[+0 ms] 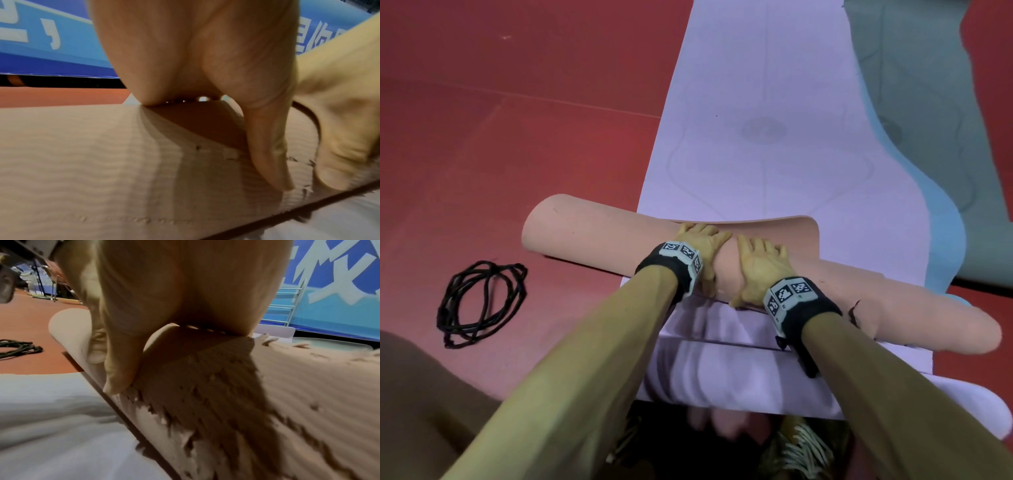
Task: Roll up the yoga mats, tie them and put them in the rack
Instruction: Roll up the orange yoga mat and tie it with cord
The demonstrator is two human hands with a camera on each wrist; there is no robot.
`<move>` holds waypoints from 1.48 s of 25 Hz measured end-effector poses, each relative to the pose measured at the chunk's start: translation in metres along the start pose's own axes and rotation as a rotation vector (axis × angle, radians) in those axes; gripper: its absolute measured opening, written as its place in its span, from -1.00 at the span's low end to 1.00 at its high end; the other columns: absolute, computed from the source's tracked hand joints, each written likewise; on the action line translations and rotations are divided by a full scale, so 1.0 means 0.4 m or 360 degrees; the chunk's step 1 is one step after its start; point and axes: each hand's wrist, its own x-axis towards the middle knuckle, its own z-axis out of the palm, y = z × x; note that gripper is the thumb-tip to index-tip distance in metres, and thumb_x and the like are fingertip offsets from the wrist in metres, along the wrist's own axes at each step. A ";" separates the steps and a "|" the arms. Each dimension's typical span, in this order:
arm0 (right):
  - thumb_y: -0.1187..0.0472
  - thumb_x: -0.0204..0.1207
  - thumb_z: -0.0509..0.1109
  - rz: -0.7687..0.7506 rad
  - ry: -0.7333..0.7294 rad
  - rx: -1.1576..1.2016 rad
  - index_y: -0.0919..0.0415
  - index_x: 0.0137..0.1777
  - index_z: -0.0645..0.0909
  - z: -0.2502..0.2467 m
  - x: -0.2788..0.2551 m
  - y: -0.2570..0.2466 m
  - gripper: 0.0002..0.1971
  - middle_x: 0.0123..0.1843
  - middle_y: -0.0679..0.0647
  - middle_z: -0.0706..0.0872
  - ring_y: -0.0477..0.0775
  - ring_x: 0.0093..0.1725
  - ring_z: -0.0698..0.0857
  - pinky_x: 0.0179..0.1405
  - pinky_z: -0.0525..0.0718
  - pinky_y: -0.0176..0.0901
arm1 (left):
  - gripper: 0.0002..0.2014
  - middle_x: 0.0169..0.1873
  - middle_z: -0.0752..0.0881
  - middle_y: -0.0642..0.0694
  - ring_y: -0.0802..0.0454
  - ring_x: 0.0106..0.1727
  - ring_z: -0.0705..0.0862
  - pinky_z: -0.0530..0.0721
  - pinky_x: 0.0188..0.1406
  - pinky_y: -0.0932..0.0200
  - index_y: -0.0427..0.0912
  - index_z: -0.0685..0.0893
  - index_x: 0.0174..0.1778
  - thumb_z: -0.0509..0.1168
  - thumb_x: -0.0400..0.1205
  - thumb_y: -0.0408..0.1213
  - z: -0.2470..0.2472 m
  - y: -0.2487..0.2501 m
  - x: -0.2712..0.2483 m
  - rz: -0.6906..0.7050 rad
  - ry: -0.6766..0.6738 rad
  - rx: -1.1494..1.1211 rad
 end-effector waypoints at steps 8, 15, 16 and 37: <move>-0.27 -0.04 0.72 -0.0086 -0.0145 0.0073 0.14 0.35 0.44 -0.043 0.021 0.010 -0.02 0.21 0.09 0.67 0.18 0.21 0.63 0.25 0.53 -0.01 | 0.20 0.48 0.45 -0.14 -0.16 0.46 0.42 0.26 0.51 -0.13 -0.02 0.23 0.61 0.65 0.08 0.21 0.029 0.005 -0.041 0.0004 0.0061 0.0014; -0.17 -0.04 0.77 -0.0017 -0.0271 0.0270 0.09 0.61 0.35 -0.054 0.037 0.026 0.16 0.58 0.13 0.42 0.19 0.56 0.37 0.49 0.39 0.03 | 0.08 0.52 0.37 -0.10 -0.07 0.54 0.31 0.08 0.57 0.01 0.02 0.38 0.60 0.68 0.12 0.02 0.081 0.004 -0.116 -0.0086 0.0481 -0.0570; -0.17 -0.04 0.77 -0.0010 -0.0299 0.0244 0.11 0.65 0.31 -0.056 0.042 0.024 0.22 0.69 0.15 0.24 0.19 0.67 0.17 0.59 0.24 0.08 | 0.04 0.50 0.37 -0.11 -0.09 0.51 0.31 0.15 0.52 0.08 0.01 0.47 0.55 0.70 0.10 0.03 0.093 0.002 -0.133 -0.0147 0.0597 -0.0730; -0.26 0.02 0.73 -0.0092 -0.0118 0.0448 0.09 0.41 0.45 -0.198 -0.002 -0.038 -0.03 0.28 0.16 0.59 0.14 0.20 0.38 0.13 0.32 0.07 | 0.08 0.13 0.73 -0.18 -0.19 0.03 0.76 0.73 0.08 -0.37 -0.12 0.53 0.41 0.47 0.09 0.54 0.055 -0.079 -0.184 -0.1278 0.1082 -0.3788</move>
